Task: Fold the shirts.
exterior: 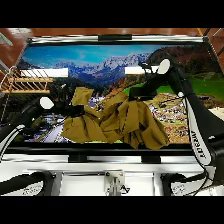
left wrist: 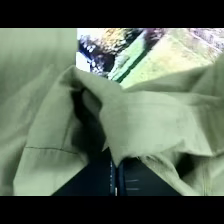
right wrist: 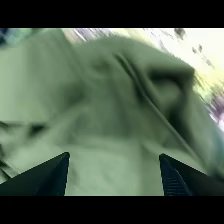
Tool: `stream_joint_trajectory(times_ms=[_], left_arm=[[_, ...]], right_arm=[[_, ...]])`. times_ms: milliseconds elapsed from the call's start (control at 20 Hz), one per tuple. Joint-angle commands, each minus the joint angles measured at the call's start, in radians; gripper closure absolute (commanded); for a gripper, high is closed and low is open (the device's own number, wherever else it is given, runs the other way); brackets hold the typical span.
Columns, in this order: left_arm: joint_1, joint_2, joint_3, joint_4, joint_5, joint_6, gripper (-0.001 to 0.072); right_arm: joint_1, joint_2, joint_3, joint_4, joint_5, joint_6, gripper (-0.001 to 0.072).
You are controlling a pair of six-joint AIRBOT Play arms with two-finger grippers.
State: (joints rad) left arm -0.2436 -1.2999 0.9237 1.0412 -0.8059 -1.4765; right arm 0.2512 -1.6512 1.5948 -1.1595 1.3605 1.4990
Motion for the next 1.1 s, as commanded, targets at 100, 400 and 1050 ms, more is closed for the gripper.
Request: stream_joint_trajectory(times_ms=[100,400,1050], left_arm=[[0.002,0.135,0.048,0.122,-0.116,0.033,0.066],[0.09,0.277,0.105,0.142,-0.188,0.033,0.066],[0.106,0.251,0.518,-0.037,-0.595,0.119,0.066]], right_arm=[[0.072,-0.058,0.0,-0.063,-0.076,0.069,0.0031],[0.066,0.007,0.029,-0.063,-0.014,0.029,0.0656],[0.2,0.469,0.016,-0.293,0.335,0.288,0.0656]])
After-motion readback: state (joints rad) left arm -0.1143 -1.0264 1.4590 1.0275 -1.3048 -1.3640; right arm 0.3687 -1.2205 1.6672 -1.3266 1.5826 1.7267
